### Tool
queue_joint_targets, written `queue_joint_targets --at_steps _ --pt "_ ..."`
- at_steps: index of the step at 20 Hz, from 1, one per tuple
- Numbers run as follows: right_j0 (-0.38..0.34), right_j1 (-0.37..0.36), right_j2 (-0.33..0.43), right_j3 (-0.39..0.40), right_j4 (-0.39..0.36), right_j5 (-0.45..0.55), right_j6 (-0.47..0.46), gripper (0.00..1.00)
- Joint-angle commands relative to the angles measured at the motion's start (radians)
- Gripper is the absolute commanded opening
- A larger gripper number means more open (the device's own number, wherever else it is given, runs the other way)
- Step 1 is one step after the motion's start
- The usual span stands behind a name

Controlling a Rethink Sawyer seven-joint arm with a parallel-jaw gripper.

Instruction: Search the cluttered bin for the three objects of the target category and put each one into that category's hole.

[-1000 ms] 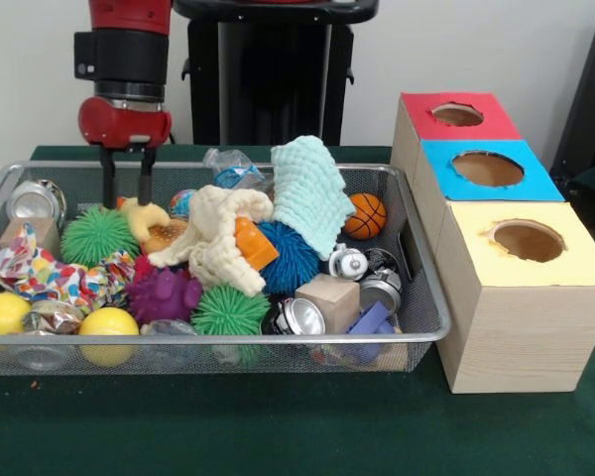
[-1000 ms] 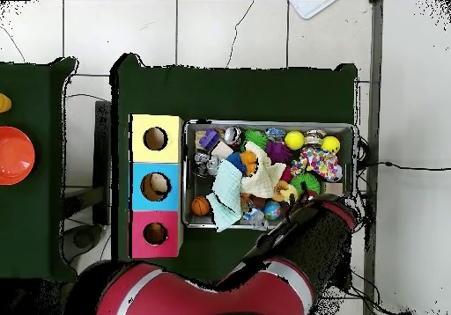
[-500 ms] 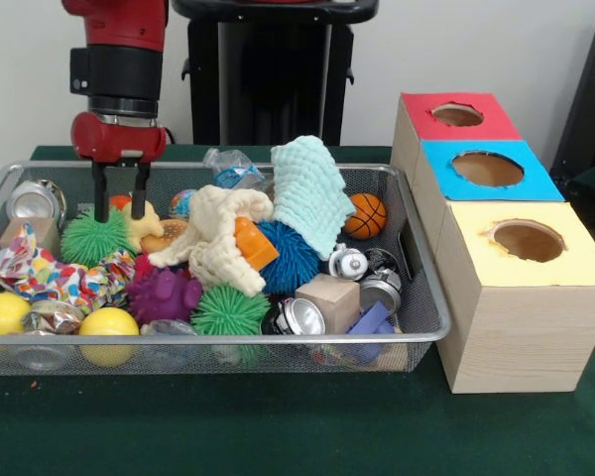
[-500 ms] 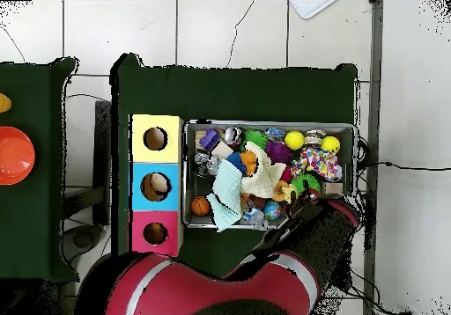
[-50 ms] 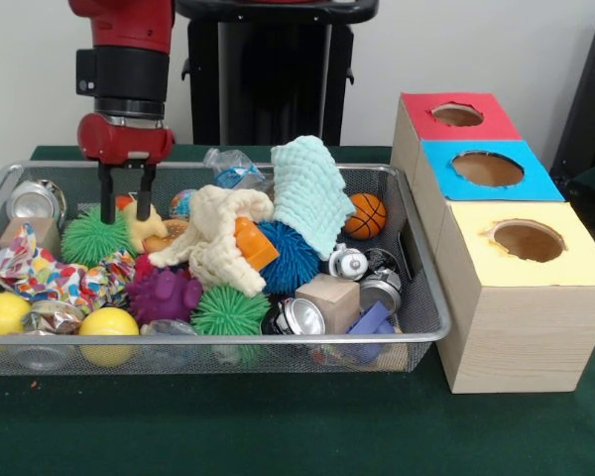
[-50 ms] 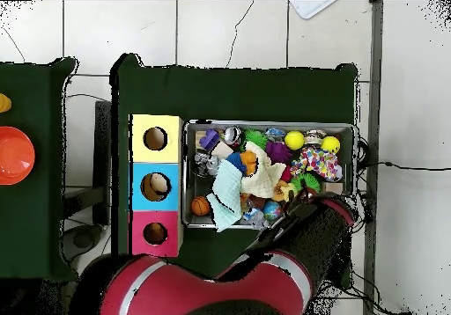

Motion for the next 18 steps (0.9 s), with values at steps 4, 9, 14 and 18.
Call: queue_joint_targets --at_steps 4,9,14,18 --pt "0.046 0.043 0.117 -0.056 -0.037 0.075 0.026 1.00" --pt "0.076 0.052 0.118 -0.063 -0.119 0.101 0.149 1.00" --pt "0.090 0.049 0.123 -0.051 -0.145 0.120 0.184 1.00" --pt "0.096 0.045 0.125 -0.045 -0.156 0.132 0.199 1.00"
